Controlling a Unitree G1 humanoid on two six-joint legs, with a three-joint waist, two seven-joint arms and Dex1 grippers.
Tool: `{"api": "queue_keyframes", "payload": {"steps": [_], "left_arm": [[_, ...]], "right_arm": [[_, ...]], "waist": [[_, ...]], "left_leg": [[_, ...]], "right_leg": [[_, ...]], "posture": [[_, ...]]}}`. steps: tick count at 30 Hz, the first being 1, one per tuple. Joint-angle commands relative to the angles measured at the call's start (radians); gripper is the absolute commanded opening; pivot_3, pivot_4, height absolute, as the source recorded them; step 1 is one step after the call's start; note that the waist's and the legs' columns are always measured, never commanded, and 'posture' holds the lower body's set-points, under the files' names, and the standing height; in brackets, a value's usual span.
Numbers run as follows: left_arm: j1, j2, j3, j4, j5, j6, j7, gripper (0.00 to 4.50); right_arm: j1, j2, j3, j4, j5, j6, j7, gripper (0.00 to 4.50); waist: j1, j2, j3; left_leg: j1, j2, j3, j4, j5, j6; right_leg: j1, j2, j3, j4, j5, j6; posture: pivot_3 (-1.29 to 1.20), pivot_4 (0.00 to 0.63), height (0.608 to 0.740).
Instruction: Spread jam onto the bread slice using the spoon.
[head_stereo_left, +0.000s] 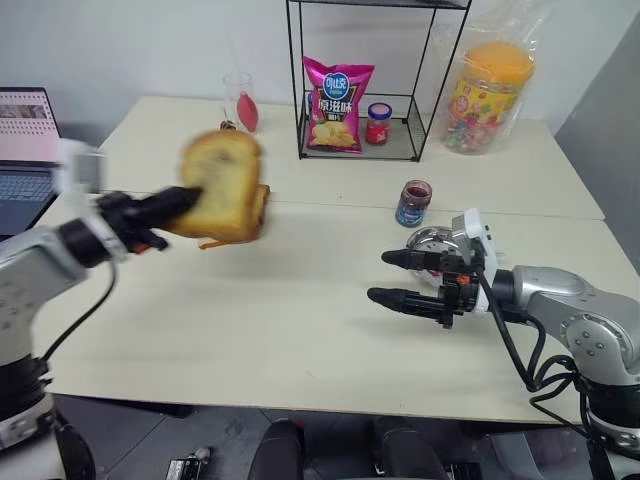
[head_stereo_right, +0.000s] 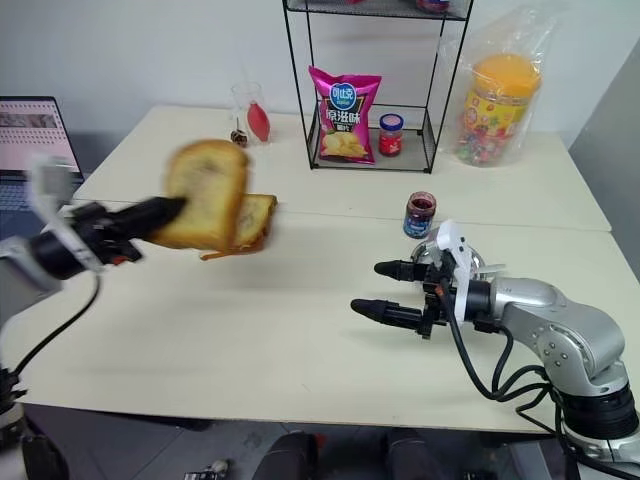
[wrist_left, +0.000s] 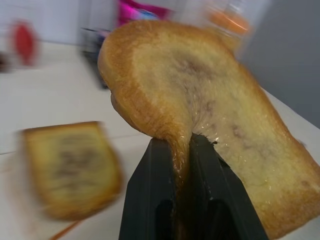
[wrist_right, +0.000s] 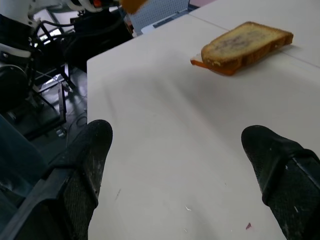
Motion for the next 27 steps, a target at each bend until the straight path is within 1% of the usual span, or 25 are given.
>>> {"api": "queue_keyframes", "payload": {"steps": [1,3,6,9,11,13,16,18,21,22,23,25,27], "left_arm": [[-0.104,-0.123,-0.299,0.081,0.222,-0.158,0.003,0.22],[-0.138,-0.173,-0.382,0.136,0.302,-0.212,0.0,0.22],[-0.172,-0.244,-0.46,0.249,0.388,-0.278,-0.002,0.22],[-0.186,-0.307,-0.508,0.354,0.454,-0.33,-0.001,0.22],[-0.19,-0.329,-0.533,0.395,0.509,-0.363,0.014,0.22],[-0.197,-0.352,-0.531,0.414,0.52,-0.371,0.007,0.22],[-0.202,-0.372,-0.532,0.418,0.526,-0.362,-0.015,0.22],[-0.193,-0.367,-0.535,0.404,0.539,-0.351,-0.021,0.22],[-0.165,-0.34,-0.52,0.365,0.549,-0.332,-0.02,0.22],[-0.145,-0.315,-0.501,0.345,0.548,-0.32,-0.018,0.22],[-0.13,-0.299,-0.488,0.331,0.548,-0.312,-0.017,0.66],[-0.11,-0.283,-0.471,0.301,0.541,-0.289,-0.012,0.92],[-0.083,-0.272,-0.462,0.244,0.523,-0.249,-0.016,1.39]], "right_arm": [[0.039,-0.02,-0.068,-0.059,0.028,0.007,-0.052,4.5],[0.06,-0.021,-0.079,-0.075,0.036,0.008,-0.072,4.5],[0.084,-0.018,-0.088,-0.099,0.044,0.012,-0.104,4.5],[0.109,-0.013,-0.097,-0.12,0.051,0.013,-0.139,4.5],[0.118,-0.014,-0.101,-0.124,0.054,0.009,-0.152,4.5],[0.125,-0.011,-0.106,-0.128,0.062,0.008,-0.169,4.5],[0.132,-0.015,-0.11,-0.13,0.072,0.007,-0.184,4.5],[0.137,-0.018,-0.111,-0.132,0.075,0.005,-0.191,4.5],[0.145,-0.021,-0.119,-0.135,0.081,0.003,-0.199,4.5],[0.149,-0.018,-0.117,-0.136,0.079,0.0,-0.202,4.5],[0.151,-0.016,-0.114,-0.136,0.078,-0.002,-0.204,4.5],[0.158,-0.016,-0.113,-0.137,0.077,-0.005,-0.204,4.5],[0.164,-0.021,-0.113,-0.135,0.074,-0.01,-0.2,4.5]], "waist": [[-0.002,0.0,0.0],[0.003,-0.001,0.0],[0.0,-0.001,0.001],[-0.004,-0.001,0.001],[-0.004,-0.001,0.001],[-0.003,-0.001,0.001],[0.004,-0.001,0.001],[0.004,-0.001,0.001],[0.004,-0.001,0.001],[0.004,-0.001,0.001],[0.0,-0.001,0.001],[-0.009,-0.001,0.0],[-0.012,-0.001,0.0]], "left_leg": [[0.0,0.001,0.0,0.0,0.0,0.0],[0.001,0.0,-0.001,0.001,0.0,0.0],[0.0,0.0,0.0,0.001,0.0,0.0],[-0.002,0.0,0.0,0.001,0.0,0.0],[-0.004,0.001,-0.001,0.0,0.0,0.0],[-0.004,0.001,-0.001,0.0,0.0,0.0],[-0.005,0.0,-0.001,0.001,0.0,0.0],[-0.005,0.0,-0.001,0.002,0.0,0.0],[-0.005,0.0,-0.001,0.002,0.0,0.0],[-0.005,0.0,-0.001,0.002,0.0,0.0],[-0.005,0.0,-0.001,0.002,0.0,0.0],[-0.004,0.001,-0.001,0.001,0.0,0.0],[-0.004,0.001,-0.002,0.001,0.0,0.001]], "right_leg": [[0.0,0.001,0.0,0.0,0.0,0.0],[0.002,0.001,0.0,0.001,0.0,0.0],[0.001,0.002,0.001,-0.001,0.001,0.001],[-0.002,0.002,0.002,0.0,0.001,0.001],[-0.003,0.002,0.001,0.0,0.001,0.0],[-0.004,0.002,0.001,0.0,0.001,0.0],[-0.003,0.001,0.001,0.0,0.001,0.0],[-0.003,0.001,0.001,0.0,0.001,0.001],[-0.003,0.001,0.001,0.0,0.001,0.001],[-0.003,0.001,0.001,0.0,0.001,0.001],[-0.003,0.001,0.001,0.0,0.001,0.001],[-0.003,0.002,0.001,0.0,0.001,0.001],[-0.003,0.002,0.001,0.001,0.001,0.001]], "posture": [[0.0,0.15,0.74],[0.0,0.15,0.74],[0.0,0.15,0.74],[0.0,0.15,0.74],[0.0,0.15,0.74],[0.0,0.15,0.74],[0.0,0.15,0.74],[0.0,0.15,0.74],[0.0,0.15,0.74],[0.0,0.15,0.74],[0.0,0.15,0.74],[0.0,0.15,0.74],[0.0,0.15,0.74]]}}
